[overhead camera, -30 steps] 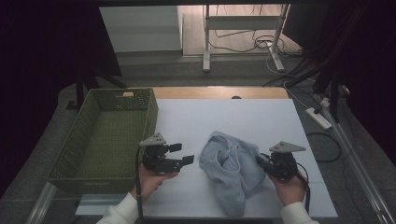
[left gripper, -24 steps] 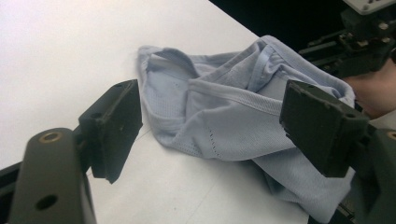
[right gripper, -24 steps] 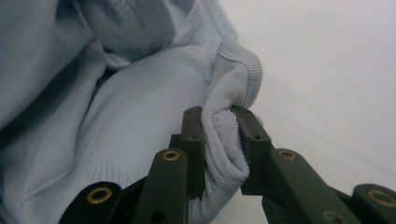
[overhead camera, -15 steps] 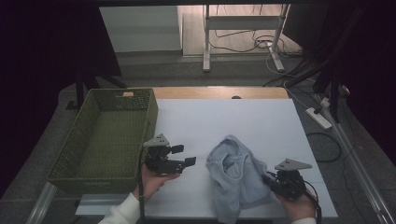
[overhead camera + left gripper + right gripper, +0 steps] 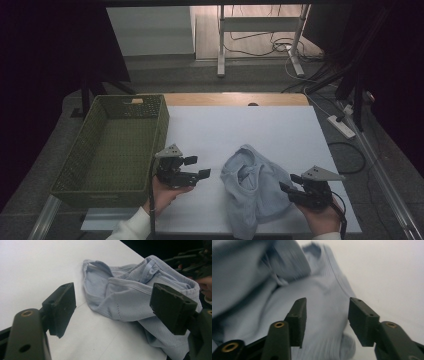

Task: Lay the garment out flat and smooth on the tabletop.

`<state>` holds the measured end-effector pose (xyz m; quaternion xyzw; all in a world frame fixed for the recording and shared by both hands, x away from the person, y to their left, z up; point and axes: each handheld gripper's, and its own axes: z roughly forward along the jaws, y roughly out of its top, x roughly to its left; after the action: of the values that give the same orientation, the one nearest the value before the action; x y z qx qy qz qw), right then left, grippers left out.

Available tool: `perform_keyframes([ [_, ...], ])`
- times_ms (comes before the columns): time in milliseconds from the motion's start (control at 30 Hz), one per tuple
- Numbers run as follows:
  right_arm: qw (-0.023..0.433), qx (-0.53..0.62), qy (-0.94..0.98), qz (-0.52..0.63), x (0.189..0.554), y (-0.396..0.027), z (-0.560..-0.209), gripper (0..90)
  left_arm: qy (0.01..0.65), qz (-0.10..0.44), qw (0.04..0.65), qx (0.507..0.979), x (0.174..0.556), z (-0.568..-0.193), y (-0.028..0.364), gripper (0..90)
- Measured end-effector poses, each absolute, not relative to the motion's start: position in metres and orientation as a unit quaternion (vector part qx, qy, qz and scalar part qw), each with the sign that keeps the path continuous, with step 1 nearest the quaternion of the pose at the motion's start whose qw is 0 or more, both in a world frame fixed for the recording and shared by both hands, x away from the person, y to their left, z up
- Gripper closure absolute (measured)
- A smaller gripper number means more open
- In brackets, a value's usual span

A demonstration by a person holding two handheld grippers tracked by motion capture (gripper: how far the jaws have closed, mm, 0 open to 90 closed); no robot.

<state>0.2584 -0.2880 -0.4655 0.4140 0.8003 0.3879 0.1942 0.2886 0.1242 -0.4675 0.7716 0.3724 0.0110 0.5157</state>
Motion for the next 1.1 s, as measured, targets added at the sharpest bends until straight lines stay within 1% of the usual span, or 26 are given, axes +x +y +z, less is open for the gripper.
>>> perform_keyframes([
  [33,0.184,0.398,0.8,0.409,0.258,-0.285,-0.46,46.4,0.373,0.01,0.516,0.771,0.289,-0.468,0.124,21.8],
  [67,0.184,0.398,0.8,0.409,0.258,-0.285,-0.46,46.4,0.373,0.01,0.516,0.771,0.289,-0.468,0.124,21.8],
  [100,0.164,0.377,0.803,0.432,0.254,-0.278,-0.457,46.3,0.373,0.011,0.515,0.772,0.289,-0.468,0.124,21.8],
  [133,0.164,0.377,0.803,0.432,0.254,-0.278,-0.457,46.3,0.373,0.011,0.515,0.772,0.289,-0.468,0.124,21.8],
  [167,0.144,0.354,0.81,0.445,0.25,-0.267,-0.457,46.4,0.373,0.011,0.515,0.771,0.289,-0.468,0.125,21.8],
  [200,0.144,0.354,0.81,0.445,0.25,-0.267,-0.457,46.4,0.373,0.012,0.516,0.771,0.289,-0.468,0.125,21.8],
  [233,0.131,0.331,0.819,0.45,0.246,-0.252,-0.457,46.3,0.374,0.012,0.516,0.77,0.289,-0.467,0.126,21.8],
  [300,0.127,0.324,0.822,0.45,0.245,-0.246,-0.458,46.3,0.374,0.013,0.517,0.77,0.289,-0.467,0.126,21.8],
  [367,0.107,0.306,0.833,0.449,0.242,-0.222,-0.463,46.2,0.373,0.014,0.518,0.77,0.289,-0.466,0.127,21.8],
  [400,0.107,0.306,0.833,0.449,0.242,-0.222,-0.463,46.2,0.373,0.014,0.518,0.769,0.289,-0.466,0.128,21.8],
  [433,0.097,0.297,0.839,0.446,0.243,-0.207,-0.468,46.6,0.375,0.014,0.519,0.768,0.289,-0.465,0.128,21.8],
  [500,0.094,0.294,0.841,0.445,0.243,-0.202,-0.47,46.9,0.374,0.015,0.52,0.767,0.289,-0.465,0.129,21.8],
  [567,0.083,0.275,0.855,0.433,0.245,-0.178,-0.478,48.9,0.376,0.016,0.522,0.765,0.289,-0.464,0.13,21.8],
  [600,0.083,0.275,0.855,0.433,0.245,-0.178,-0.478,48.9,0.376,0.016,0.522,0.765,0.289,-0.464,0.13,21.8],
  [633,0.081,0.258,0.864,0.426,0.244,-0.162,-0.483,50.5,0.376,0.017,0.523,0.765,0.289,-0.463,0.131,21.8],
  [667,0.081,0.258,0.864,0.426,0.244,-0.162,-0.483,50.5,0.376,0.017,0.523,0.765,0.289,-0.463,0.131,21.8],
  [700,0.077,0.247,0.868,0.425,0.243,-0.15,-0.487,51.0,0.377,0.017,0.523,0.764,0.289,-0.463,0.132,21.8],
  [733,0.077,0.247,0.868,0.425,0.243,-0.15,-0.487,51.0,0.377,0.017,0.523,0.764,0.289,-0.463,0.132,21.8],
  [767,0.071,0.237,0.874,0.419,0.242,-0.136,-0.492,52.1,0.378,0.016,0.524,0.763,0.289,-0.463,0.132,21.8],
  [867,0.061,0.221,0.883,0.409,0.242,-0.122,-0.498,53.1,0.379,0.017,0.523,0.763,0.289,-0.464,0.132,21.9],
  [933,0.066,0.204,0.894,0.394,0.242,-0.109,-0.504,54.1,0.379,0.018,0.522,0.764,0.289,-0.464,0.132,21.9],
  [1000,0.065,0.2,0.9,0.383,0.244,-0.101,-0.51,54.2,0.379,0.017,0.522,0.764,0.289,-0.464,0.132,21.9],
  [1100,0.06,0.207,0.896,0.389,0.246,-0.105,-0.509,53.9,0.379,0.018,0.52,0.765,0.29,-0.465,0.133,22.0],
])
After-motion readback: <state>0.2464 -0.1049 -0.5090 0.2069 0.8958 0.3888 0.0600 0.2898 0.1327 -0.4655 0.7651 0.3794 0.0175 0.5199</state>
